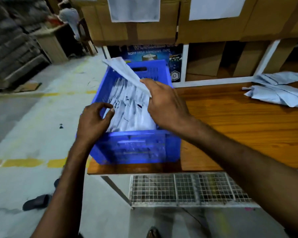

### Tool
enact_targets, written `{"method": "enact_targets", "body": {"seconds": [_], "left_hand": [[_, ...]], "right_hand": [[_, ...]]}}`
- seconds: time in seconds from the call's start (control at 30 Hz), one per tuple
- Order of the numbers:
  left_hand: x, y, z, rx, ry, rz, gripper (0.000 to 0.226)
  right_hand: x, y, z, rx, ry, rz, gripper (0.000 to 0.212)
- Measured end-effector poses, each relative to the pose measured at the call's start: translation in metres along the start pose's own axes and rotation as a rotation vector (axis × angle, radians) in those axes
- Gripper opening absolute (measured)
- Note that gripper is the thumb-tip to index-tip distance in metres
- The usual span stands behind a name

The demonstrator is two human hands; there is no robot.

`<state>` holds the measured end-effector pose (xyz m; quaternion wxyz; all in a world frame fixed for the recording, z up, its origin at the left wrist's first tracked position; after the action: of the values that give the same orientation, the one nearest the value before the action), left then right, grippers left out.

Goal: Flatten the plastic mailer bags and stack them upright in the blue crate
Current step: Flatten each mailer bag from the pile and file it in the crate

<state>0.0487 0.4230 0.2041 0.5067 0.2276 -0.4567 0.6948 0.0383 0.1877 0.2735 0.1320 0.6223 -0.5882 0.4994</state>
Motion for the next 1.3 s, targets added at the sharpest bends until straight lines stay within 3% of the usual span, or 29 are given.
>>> {"method": "enact_targets", "body": {"seconds": [0.1,0.17,0.33,0.43,0.53,0.63,0.7,0.8,0.9,1.0,1.03,1.07,1.13,1.2,1.23,1.3], "left_hand": [[-0.006,-0.032,-0.022,-0.135,-0.163,-0.305,0.042],[-0.011,-0.046,-0.029,-0.198,-0.226,-0.38,0.042],[-0.027,-0.058,-0.029,-0.285,-0.093,-0.43,0.03],[-0.035,-0.054,-0.03,-0.326,-0.174,-0.438,0.031],[-0.035,-0.056,-0.033,-0.354,-0.203,-0.393,0.031],[-0.038,-0.055,-0.034,-0.396,-0.226,-0.385,0.032],[-0.038,-0.056,-0.034,-0.392,-0.22,-0.375,0.032],[-0.038,-0.054,-0.034,-0.401,-0.232,-0.366,0.032],[-0.037,-0.054,-0.033,-0.41,-0.257,-0.354,0.03],[-0.038,-0.053,-0.033,-0.399,-0.258,-0.378,0.031],[-0.038,-0.053,-0.033,-0.394,-0.258,-0.383,0.031],[-0.037,-0.052,-0.033,-0.391,-0.258,-0.384,0.031],[-0.038,-0.052,-0.034,-0.388,-0.253,-0.383,0.029],[-0.037,-0.053,-0.033,-0.381,-0.248,-0.367,0.028],[-0.037,-0.053,-0.034,-0.376,-0.254,-0.367,0.031],[-0.037,-0.054,-0.033,-0.375,-0.265,-0.384,0.039]], "right_hand": [[-0.045,-0.028,0.018,-0.333,0.157,-0.299,0.036],[-0.063,-0.029,0.035,-0.491,0.223,-0.43,0.033],[-0.08,-0.027,0.055,-0.663,0.286,-0.465,0.041],[-0.105,-0.028,0.065,-0.74,0.222,-0.437,0.045],[-0.142,-0.019,0.083,-0.837,0.051,-0.542,0.06],[-0.167,-0.015,0.082,-0.913,-0.433,-0.673,0.089],[-0.175,-0.019,0.084,-0.978,-0.694,-0.65,0.092],[-0.199,-0.018,0.091,-1.034,-0.855,-0.701,0.106],[-0.225,-0.018,0.106,-1.117,-0.82,-0.674,0.113],[-0.209,-0.037,0.122,-1.114,-0.719,-0.443,0.057],[-0.194,-0.045,0.121,-1.054,-0.635,-0.434,0.043],[-0.177,-0.052,0.122,-0.964,-0.488,-0.455,0.043],[-0.149,-0.06,0.113,-0.708,-0.062,-0.685,0.068],[-0.142,-0.047,0.095,-0.464,0.29,-0.954,0.109],[-0.145,-0.035,0.091,-0.394,0.379,-1.044,0.125],[-0.163,-0.016,0.092,-0.358,0.401,-1.113,0.135]]}}
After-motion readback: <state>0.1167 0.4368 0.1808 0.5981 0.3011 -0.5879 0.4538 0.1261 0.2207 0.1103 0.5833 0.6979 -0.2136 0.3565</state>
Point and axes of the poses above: each hand's wrist, its own y-axis away from the middle knuckle, its own x-axis out of the back of the hand, z = x × y, the point moved 6 cm from there along -y, towards the middle knuckle, and after that the axes turned 1 degree about -y, right-handed, at the moved point
